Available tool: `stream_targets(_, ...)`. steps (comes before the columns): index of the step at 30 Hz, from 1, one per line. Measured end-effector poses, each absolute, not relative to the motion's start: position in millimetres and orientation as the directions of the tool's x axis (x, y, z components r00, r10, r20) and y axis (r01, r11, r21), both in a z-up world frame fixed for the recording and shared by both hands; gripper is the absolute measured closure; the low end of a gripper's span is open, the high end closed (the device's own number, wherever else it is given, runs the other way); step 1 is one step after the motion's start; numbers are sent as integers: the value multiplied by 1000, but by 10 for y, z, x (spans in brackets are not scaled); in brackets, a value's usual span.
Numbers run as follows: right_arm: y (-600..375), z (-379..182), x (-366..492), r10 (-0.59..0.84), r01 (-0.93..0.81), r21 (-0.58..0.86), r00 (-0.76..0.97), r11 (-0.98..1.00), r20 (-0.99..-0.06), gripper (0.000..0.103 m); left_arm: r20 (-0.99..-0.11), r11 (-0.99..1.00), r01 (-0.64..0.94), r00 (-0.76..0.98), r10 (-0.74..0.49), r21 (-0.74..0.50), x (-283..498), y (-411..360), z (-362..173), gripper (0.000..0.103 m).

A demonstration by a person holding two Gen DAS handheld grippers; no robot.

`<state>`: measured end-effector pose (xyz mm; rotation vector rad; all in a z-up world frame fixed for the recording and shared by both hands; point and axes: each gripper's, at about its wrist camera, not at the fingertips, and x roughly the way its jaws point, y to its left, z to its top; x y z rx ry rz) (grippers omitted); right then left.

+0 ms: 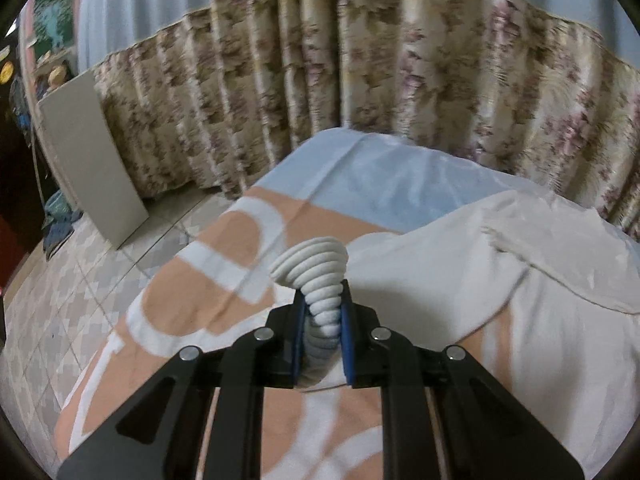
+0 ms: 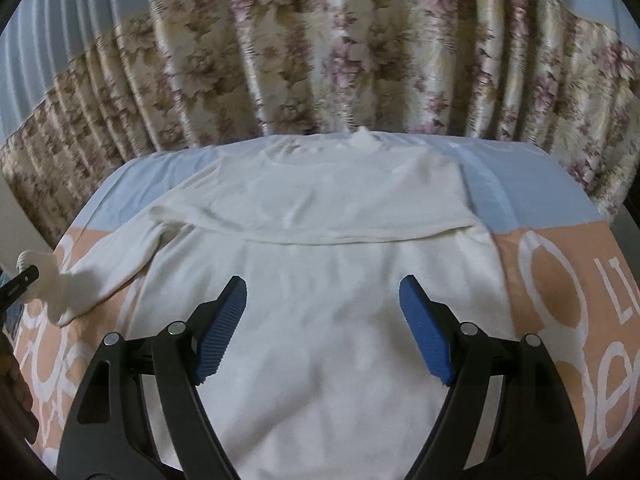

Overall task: Fold small clothes
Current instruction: 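Carry the cuff with the left tool across the sweater body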

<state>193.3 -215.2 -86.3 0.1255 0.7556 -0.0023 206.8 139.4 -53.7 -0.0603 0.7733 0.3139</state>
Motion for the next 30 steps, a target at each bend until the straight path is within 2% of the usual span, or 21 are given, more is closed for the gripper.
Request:
stream_targets(15, -3226, -869, 2375, -6, 133, 138, 741, 981, -672, 24, -678, 992, -92, 724, 129, 91, 3013, -396, -323, 88)
stream_targets(30, -4295, -1104, 2634, -69, 221, 132, 717, 966, -694, 24, -713, 989, 104, 702, 0, 103, 3652, -2155, -792, 88)
